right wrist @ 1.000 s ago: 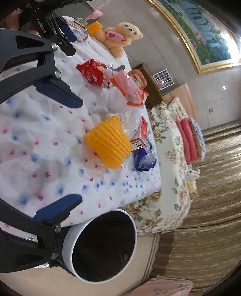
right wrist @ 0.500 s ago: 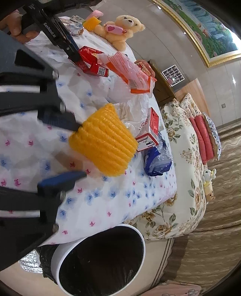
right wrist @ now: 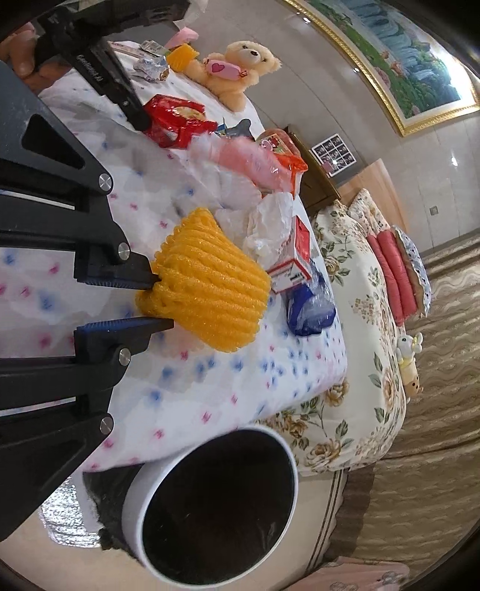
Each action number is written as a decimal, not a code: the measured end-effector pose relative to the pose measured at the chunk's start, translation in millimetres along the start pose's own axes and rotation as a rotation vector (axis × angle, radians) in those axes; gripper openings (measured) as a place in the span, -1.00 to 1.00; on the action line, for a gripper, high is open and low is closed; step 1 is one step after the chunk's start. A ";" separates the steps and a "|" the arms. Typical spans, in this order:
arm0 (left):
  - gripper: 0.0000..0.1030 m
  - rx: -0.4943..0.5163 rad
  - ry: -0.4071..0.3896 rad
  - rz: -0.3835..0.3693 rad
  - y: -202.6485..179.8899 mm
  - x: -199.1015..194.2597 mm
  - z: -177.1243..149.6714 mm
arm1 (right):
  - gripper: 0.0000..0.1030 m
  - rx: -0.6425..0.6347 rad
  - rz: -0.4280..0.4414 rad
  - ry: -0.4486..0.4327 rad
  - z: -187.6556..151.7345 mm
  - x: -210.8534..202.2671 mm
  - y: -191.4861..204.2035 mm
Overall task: Collect trash
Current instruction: 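Grasp the yellow mesh fruit net with the right gripper while the left grasps the red chip bag, then carry the yellow net and red chip bag over the white trash bin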
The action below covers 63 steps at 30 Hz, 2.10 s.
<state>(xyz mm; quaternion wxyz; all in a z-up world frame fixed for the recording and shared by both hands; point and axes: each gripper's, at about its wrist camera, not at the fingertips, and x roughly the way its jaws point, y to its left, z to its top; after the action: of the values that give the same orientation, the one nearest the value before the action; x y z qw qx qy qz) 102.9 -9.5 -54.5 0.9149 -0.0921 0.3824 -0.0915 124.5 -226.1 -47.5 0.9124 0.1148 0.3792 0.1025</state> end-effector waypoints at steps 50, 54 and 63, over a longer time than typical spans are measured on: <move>-0.90 0.336 0.085 -0.224 -207.4 62.8 33.2 | -0.72 0.194 -0.196 -0.054 15.1 -53.7 -160.2; -0.90 0.348 0.094 -0.222 -215.8 69.9 37.8 | -0.72 0.208 -0.198 -0.043 17.1 -50.5 -168.9; -0.90 0.372 0.114 -0.222 -233.3 86.5 42.7 | -0.72 0.213 -0.206 -0.034 23.8 -46.9 -179.0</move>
<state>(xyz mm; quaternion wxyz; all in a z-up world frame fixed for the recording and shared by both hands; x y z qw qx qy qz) 170.6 -251.3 -28.4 0.8772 0.0421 0.3977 -0.2659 126.9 -412.6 -51.2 0.9071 0.1732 0.3822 -0.0347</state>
